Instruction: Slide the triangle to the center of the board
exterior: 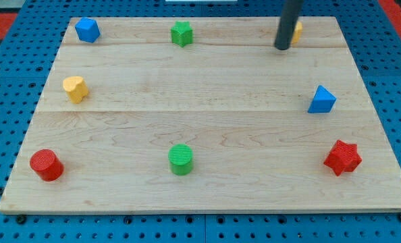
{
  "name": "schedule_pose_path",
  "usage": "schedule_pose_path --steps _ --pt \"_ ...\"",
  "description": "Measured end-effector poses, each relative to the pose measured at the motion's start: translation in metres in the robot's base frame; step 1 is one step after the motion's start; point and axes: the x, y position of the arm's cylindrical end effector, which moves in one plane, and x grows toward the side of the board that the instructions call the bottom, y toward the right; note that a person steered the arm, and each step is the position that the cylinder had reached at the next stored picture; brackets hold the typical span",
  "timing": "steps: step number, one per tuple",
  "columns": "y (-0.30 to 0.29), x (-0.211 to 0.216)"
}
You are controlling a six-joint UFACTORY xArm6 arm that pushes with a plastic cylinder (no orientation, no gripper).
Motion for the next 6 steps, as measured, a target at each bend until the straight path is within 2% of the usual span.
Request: schedule_pose_path --steps 1,3,4,5,6 --pt "0.03 0.006" --pt "0.098 0.102" --pt "0.133 0.128" --pt "0.089 0.159" --pt "0.032 0.137"
